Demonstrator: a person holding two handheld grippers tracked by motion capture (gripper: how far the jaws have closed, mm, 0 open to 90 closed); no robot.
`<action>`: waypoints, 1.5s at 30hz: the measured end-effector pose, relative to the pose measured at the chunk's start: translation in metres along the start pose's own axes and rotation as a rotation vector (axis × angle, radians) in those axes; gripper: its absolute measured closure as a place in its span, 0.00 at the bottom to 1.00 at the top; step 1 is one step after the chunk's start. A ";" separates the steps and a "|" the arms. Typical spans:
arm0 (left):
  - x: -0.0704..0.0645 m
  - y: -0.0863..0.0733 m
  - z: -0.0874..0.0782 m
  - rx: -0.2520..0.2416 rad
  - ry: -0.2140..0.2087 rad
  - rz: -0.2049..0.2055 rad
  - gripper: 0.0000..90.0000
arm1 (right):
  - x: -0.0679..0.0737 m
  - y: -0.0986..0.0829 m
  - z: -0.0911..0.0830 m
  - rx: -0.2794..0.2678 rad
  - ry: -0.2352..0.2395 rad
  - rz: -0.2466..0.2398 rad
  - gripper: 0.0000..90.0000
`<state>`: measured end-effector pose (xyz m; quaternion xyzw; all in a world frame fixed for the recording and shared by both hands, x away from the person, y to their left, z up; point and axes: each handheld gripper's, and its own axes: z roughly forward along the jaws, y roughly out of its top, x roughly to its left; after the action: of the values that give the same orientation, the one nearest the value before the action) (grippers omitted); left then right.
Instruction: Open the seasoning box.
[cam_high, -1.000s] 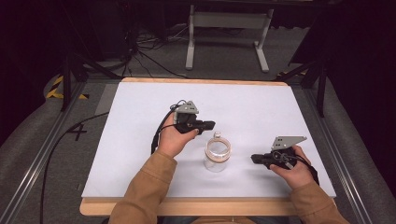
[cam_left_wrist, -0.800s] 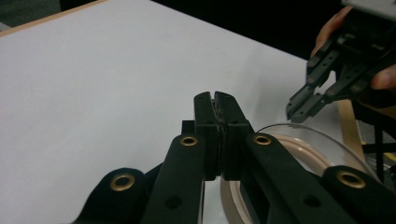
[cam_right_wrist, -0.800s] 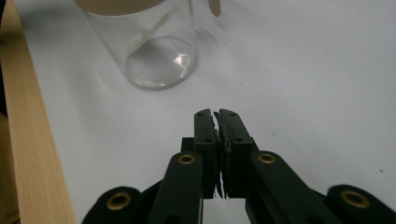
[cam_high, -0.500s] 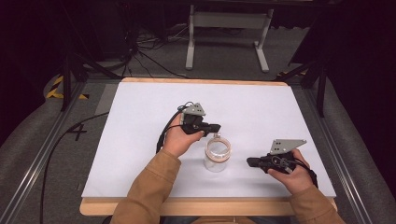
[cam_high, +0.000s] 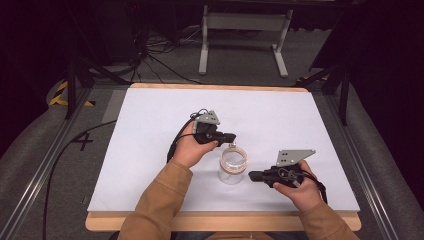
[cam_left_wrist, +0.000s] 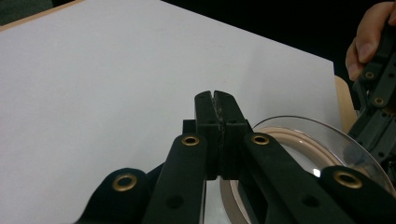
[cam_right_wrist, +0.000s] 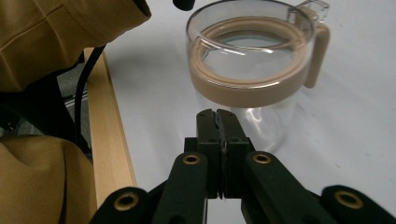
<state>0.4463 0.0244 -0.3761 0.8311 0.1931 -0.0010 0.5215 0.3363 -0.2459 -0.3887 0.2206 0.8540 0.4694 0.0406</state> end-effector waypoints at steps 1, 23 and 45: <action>0.000 0.000 0.000 0.000 0.000 0.002 1.00 | 0.001 0.001 0.003 -0.003 0.004 -0.005 1.00; 0.002 -0.001 0.003 -0.014 -0.010 -0.038 1.00 | 0.005 0.010 0.014 -0.049 0.023 -0.003 1.00; 0.000 0.002 -0.014 -0.023 0.067 -0.020 0.94 | 0.005 0.014 0.016 -0.085 0.022 -0.003 1.00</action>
<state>0.4440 0.0352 -0.3678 0.8225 0.2189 0.0237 0.5244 0.3408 -0.2248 -0.3853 0.2123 0.8340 0.5076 0.0410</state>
